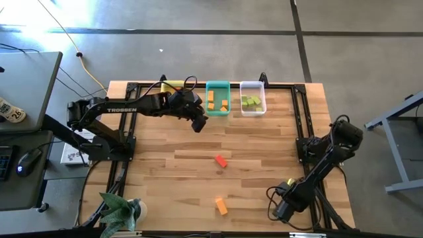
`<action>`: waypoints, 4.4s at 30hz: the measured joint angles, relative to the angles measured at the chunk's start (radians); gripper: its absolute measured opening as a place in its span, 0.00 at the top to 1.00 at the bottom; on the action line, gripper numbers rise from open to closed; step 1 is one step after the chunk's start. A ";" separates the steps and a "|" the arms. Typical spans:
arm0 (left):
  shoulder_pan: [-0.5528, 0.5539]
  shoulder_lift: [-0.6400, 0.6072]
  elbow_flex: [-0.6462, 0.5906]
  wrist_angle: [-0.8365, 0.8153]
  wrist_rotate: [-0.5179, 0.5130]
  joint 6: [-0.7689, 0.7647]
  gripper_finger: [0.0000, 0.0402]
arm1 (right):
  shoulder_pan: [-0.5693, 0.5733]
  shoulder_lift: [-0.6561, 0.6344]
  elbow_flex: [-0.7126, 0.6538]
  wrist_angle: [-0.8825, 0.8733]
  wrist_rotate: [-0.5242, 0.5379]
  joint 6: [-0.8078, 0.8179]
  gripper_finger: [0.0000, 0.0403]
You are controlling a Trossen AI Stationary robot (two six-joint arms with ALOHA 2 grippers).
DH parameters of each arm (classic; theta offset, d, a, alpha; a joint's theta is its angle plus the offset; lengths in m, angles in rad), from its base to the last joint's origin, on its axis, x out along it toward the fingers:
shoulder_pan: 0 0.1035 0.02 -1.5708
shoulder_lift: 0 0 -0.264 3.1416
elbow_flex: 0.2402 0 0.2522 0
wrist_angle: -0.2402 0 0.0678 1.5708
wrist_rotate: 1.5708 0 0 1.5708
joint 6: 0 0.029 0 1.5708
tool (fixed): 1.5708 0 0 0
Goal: Sort & place blocks by color
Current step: Put the yellow block into the green bin
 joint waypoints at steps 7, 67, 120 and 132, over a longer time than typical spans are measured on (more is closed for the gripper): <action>0.000 0.000 0.000 0.001 0.000 0.000 0.61 | 0.043 -0.001 0.001 0.051 -0.021 -0.002 0.45; 0.000 0.000 0.000 0.000 -0.042 0.002 0.61 | -0.067 -0.256 0.000 0.154 0.571 0.310 0.73; 0.022 0.000 0.000 0.001 0.058 0.139 0.61 | -1.347 0.058 0.000 1.104 0.473 -1.369 0.73; -0.043 0.002 0.000 0.036 0.190 0.293 0.61 | -1.401 0.105 0.000 1.119 0.438 -1.303 0.57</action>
